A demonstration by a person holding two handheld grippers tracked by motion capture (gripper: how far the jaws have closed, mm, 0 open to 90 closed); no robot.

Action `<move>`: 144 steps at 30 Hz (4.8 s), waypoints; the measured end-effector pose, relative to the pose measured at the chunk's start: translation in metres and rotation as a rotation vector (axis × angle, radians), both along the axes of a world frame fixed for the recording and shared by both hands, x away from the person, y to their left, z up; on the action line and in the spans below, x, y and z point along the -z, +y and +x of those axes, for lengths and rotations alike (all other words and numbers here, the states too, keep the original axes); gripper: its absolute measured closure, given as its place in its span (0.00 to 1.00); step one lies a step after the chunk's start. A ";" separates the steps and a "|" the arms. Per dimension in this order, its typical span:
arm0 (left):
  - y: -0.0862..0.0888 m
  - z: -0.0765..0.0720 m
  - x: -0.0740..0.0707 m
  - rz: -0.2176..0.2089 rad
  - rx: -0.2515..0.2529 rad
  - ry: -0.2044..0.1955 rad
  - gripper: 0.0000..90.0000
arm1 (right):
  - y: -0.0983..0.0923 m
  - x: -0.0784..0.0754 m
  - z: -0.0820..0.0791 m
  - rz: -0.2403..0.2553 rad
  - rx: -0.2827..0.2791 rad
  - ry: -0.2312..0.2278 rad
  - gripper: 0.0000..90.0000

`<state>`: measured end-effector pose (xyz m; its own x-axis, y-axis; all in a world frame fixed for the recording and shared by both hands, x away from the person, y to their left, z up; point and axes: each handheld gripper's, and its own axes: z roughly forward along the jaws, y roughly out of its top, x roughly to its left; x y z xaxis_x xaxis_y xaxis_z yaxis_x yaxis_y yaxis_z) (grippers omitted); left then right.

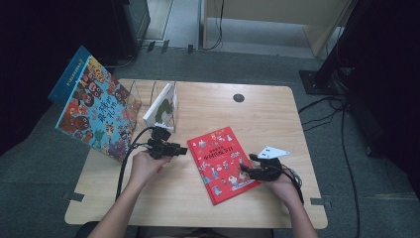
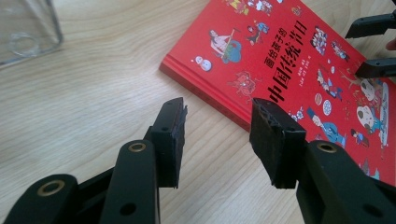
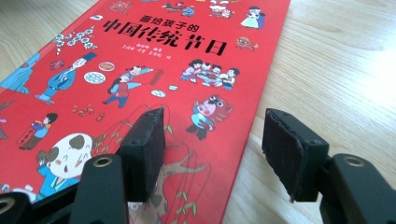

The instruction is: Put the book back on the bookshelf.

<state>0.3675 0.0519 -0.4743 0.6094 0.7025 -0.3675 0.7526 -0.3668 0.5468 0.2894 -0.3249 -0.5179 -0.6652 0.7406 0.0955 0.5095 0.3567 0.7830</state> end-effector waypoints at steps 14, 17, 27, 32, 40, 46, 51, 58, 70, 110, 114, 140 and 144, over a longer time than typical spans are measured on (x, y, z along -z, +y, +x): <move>-0.008 0.002 0.021 0.010 -0.020 0.023 0.73 | -0.026 -0.001 -0.010 -0.005 0.077 -0.012 0.51; -0.009 0.002 0.024 0.012 -0.023 0.024 0.79 | -0.028 0.000 -0.010 0.004 0.086 -0.009 0.52; -0.012 0.002 0.029 -0.002 -0.022 0.015 0.96 | -0.034 0.003 -0.009 -0.021 0.104 0.030 0.77; -0.016 0.003 0.031 -0.010 -0.022 0.013 0.98 | -0.026 0.003 -0.010 -0.014 0.090 0.036 0.82; -0.023 0.006 0.033 -0.026 -0.030 -0.018 0.97 | -0.018 0.003 -0.008 -0.007 0.066 0.047 0.87; -0.026 0.007 0.035 -0.045 -0.035 -0.021 0.96 | -0.006 0.002 -0.008 -0.019 0.035 0.043 0.88; -0.026 0.008 0.035 -0.049 -0.036 -0.020 0.96 | -0.001 0.002 -0.006 -0.023 0.045 0.038 0.93; -0.030 0.002 0.035 -0.010 -0.030 -0.094 0.96 | 0.003 0.002 -0.005 -0.038 0.048 0.034 0.98; -0.031 0.000 0.034 -0.002 -0.044 -0.095 0.93 | 0.005 0.001 0.000 -0.023 0.067 0.064 1.00; -0.027 -0.045 0.026 0.035 0.008 -0.068 0.46 | 0.032 -0.023 0.021 -0.035 0.096 0.214 0.64; -0.033 -0.045 0.026 0.040 0.024 -0.075 0.43 | 0.030 -0.025 0.028 -0.107 0.118 0.251 0.62; -0.032 -0.043 0.026 0.042 0.033 -0.074 0.36 | 0.052 -0.037 0.060 -0.222 0.190 0.481 0.54; -0.036 -0.044 0.025 0.046 0.032 -0.064 0.38 | 0.050 -0.036 0.061 -0.198 0.205 0.509 0.52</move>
